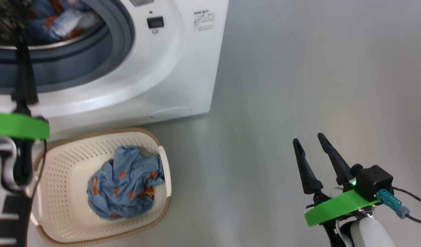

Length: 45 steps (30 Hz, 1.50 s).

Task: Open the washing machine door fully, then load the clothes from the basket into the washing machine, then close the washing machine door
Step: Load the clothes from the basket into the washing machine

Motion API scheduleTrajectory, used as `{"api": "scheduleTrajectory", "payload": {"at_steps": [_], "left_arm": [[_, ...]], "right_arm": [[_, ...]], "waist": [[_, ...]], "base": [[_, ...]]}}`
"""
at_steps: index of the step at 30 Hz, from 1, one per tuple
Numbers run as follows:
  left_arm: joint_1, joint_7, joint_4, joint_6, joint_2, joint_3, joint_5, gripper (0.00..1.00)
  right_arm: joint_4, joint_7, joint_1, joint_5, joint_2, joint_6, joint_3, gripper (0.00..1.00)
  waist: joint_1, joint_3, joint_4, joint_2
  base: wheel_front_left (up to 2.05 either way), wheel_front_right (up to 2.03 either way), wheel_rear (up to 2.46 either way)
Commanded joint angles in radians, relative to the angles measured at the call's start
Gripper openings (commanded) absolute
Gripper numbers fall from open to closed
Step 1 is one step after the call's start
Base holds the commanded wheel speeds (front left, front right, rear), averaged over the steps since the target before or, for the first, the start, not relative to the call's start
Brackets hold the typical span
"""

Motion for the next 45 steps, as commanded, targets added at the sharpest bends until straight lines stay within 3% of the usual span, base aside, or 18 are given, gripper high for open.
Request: {"api": "scheduleTrajectory", "payload": {"at_steps": [1,25,45], "left_arm": [[0.038,-0.005,-0.043,0.012,0.036,0.051,0.029,1.0],[0.465,-0.005,-0.216,0.041,-0.094,0.185,0.17,1.0],[0.732,-0.005,-0.334,0.025,-0.248,0.281,0.283,1.0]], "right_arm": [[-0.024,-0.012,0.023,-0.006,0.0,0.002,0.016,1.0],[-0.015,-0.012,0.097,-0.058,0.0,0.002,-0.04,1.0],[-0.045,-0.012,0.152,-0.113,0.0,0.002,-0.06,1.0]], "waist": [[0.0,-0.064,0.004,0.0],[0.0,-0.296,0.04,0.0],[0.0,-0.395,0.046,0.0]], "base": [[0.0,0.0,0.0],[0.0,0.0,0.0],[0.0,0.0,0.0]]}}
